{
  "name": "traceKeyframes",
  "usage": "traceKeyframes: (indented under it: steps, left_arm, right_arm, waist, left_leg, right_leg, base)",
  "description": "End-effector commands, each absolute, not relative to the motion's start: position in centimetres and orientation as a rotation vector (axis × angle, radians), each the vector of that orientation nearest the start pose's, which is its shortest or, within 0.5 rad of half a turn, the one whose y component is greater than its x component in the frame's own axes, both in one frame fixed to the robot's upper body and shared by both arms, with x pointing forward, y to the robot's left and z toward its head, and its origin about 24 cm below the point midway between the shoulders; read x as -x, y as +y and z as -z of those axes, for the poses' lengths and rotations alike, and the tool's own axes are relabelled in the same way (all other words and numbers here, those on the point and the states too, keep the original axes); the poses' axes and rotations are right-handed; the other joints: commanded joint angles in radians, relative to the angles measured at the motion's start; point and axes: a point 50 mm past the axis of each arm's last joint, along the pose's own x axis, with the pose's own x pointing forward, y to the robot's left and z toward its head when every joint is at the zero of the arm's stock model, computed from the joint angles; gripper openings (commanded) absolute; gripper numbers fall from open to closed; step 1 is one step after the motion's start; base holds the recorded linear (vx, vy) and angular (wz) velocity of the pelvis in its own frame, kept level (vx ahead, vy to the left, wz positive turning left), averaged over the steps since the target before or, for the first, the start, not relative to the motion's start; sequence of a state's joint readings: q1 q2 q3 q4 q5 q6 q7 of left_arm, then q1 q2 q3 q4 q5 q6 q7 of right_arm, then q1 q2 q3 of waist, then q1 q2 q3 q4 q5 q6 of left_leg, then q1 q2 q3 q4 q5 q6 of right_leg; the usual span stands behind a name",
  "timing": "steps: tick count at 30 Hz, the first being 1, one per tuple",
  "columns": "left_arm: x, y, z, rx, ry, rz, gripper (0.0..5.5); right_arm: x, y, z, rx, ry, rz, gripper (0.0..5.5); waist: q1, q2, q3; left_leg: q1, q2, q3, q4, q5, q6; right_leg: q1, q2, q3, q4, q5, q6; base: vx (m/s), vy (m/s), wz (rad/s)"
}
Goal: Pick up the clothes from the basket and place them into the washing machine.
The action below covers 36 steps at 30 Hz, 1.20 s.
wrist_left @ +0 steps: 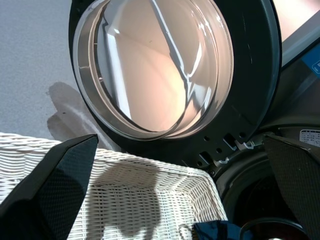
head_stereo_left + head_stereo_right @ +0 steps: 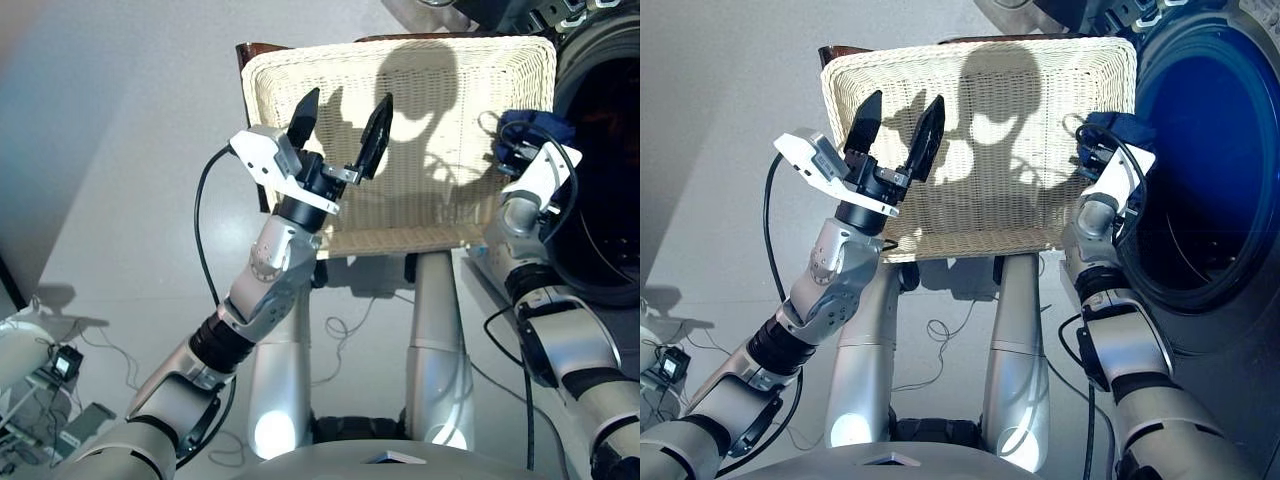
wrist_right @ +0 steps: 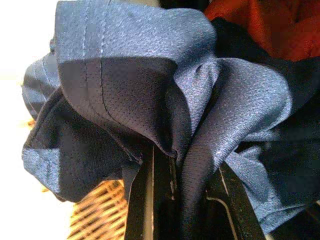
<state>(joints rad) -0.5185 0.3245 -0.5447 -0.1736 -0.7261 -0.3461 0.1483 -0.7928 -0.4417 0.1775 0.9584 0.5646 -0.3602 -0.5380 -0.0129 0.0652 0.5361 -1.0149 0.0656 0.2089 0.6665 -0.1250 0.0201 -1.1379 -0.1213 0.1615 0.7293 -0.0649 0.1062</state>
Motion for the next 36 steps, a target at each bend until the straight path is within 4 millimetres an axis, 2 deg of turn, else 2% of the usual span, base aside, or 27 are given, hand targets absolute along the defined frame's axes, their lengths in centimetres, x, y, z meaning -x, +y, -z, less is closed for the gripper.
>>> traceKeyframes:
  steps: [1, 12, 13, 14, 21, 22, 23, 26, 31, 32, 34, 36]
  left_arm:
    - [-25.2, 6.4, -22.4, 0.494, -0.764, 0.632, 5.50]
    - [-25.4, 6.6, -22.2, 0.495, -0.757, 0.616, 5.50]
    - [-25.4, 6.6, -22.1, 0.493, -0.754, 0.619, 5.50]
    - [-25.4, 6.6, -22.1, 0.492, -0.751, 0.620, 5.50]
    - [-25.4, 6.6, -22.1, 0.490, -0.754, 0.621, 5.50]
    - [-25.3, 6.6, -22.1, 0.492, -0.753, 0.622, 5.50]
    - [-25.3, 6.6, -22.1, 0.492, -0.753, 0.622, 5.50]
    - [-25.3, 6.6, -22.1, 0.496, -0.753, 0.623, 5.50]
    - [-25.2, 6.4, -22.1, 0.504, -0.736, 0.641, 5.50]
    - [-25.2, 6.3, -22.1, 0.505, -0.736, 0.642, 5.50]
    - [-25.3, 6.3, -22.1, 0.501, -0.732, 0.643, 5.50]
    - [-25.3, 6.3, -22.3, 0.500, -0.736, 0.648, 5.50]
  right_arm:
    - [-36.3, -27.7, -16.6, -0.119, -0.411, 0.692, 0.00]
    - [-35.5, -27.4, -16.2, -0.154, -0.451, 0.714, 0.00]
    - [-35.4, -27.6, -16.0, -0.151, -0.444, 0.717, 2.35]
    - [-35.4, -27.5, -15.9, -0.150, -0.443, 0.713, 5.50]
    - [-35.2, -27.4, -16.0, -0.179, -0.459, 0.722, 5.50]
    - [-35.2, -27.8, -16.1, -0.198, -0.468, 0.759, 1.14]
    - [-35.2, -27.8, -16.1, -0.198, -0.468, 0.760, 0.00]
    - [-35.0, -28.9, -16.0, -0.233, -0.457, 0.834, 0.00]
    - [-34.3, -32.9, -16.4, -0.362, -0.422, 1.015, 0.00]
    - [-34.3, -33.0, -16.5, -0.364, -0.423, 1.014, 0.00]
    - [-33.6, -35.2, -16.7, -0.395, -0.404, 1.092, 0.00]
    - [-33.4, -35.8, -17.0, -0.399, -0.402, 1.104, 0.00]
  waist:
    - [-0.008, 0.004, -0.016]
    - [-0.013, -0.001, -0.016]
    - [-0.012, 0.000, -0.016]
    - [-0.013, 0.000, -0.016]
    - [-0.013, 0.000, -0.016]
    - [-0.013, 0.001, -0.016]
    - [-0.013, 0.001, -0.016]
    - [-0.011, 0.004, -0.016]
    - [-0.003, 0.012, -0.016]
    - [-0.003, 0.013, -0.016]
    - [0.000, 0.015, -0.016]
    - [0.001, 0.017, -0.016]
  left_leg:
    - [0.049, 0.053, -0.069, -0.031, -0.002, -0.097]
    - [0.050, 0.048, -0.073, -0.029, -0.004, -0.093]
    - [0.051, 0.048, -0.075, -0.028, -0.004, -0.093]
    - [0.050, 0.047, -0.075, -0.028, -0.003, -0.092]
    - [0.050, 0.047, -0.075, -0.021, -0.005, -0.091]
    - [0.051, 0.046, -0.076, -0.019, -0.007, -0.091]
    - [0.050, 0.046, -0.076, -0.019, -0.007, -0.091]
    - [0.052, 0.045, -0.078, -0.019, -0.009, -0.091]
    - [0.056, 0.042, -0.080, -0.022, -0.011, -0.094]
    - [0.055, 0.042, -0.080, -0.022, -0.011, -0.095]
    - [0.058, 0.040, -0.082, -0.024, -0.012, -0.096]
    - [0.048, 0.040, -0.082, -0.028, 0.000, -0.096]
  right_leg:
    - [0.067, 0.011, -0.017, -0.068, 0.002, 0.012]
    - [0.067, 0.012, -0.015, -0.064, 0.001, 0.012]
    - [0.067, 0.011, -0.014, -0.062, 0.001, 0.013]
    - [0.067, 0.012, -0.013, -0.062, 0.001, 0.012]
    - [0.064, 0.012, -0.014, -0.053, -0.003, 0.012]
    - [0.066, 0.011, -0.013, -0.052, -0.005, 0.011]
    - [0.066, 0.011, -0.014, -0.052, -0.005, 0.011]
    - [0.068, 0.010, -0.012, -0.051, -0.006, 0.012]
    - [0.072, 0.006, -0.016, -0.054, -0.006, 0.014]
    - [0.072, 0.007, -0.016, -0.054, -0.006, 0.014]
    - [0.075, 0.004, -0.017, -0.054, -0.007, 0.016]
    - [0.067, 0.004, -0.015, -0.061, 0.007, 0.016]
  base:
    - [0.000, 0.000, 0.000]
    - [0.000, 0.000, 0.000]
    - [0.000, 0.000, 0.000]
    - [0.000, 0.000, 0.000]
    - [0.000, 0.000, 0.000]
    - [0.000, 0.000, 0.000]
    - [0.000, 0.000, 0.000]
    - [0.000, 0.000, 0.000]
    - [0.000, 0.000, 0.000]
    - [0.000, 0.000, 0.000]
    - [0.000, 0.000, 0.000]
    - [0.000, 0.000, 0.000]
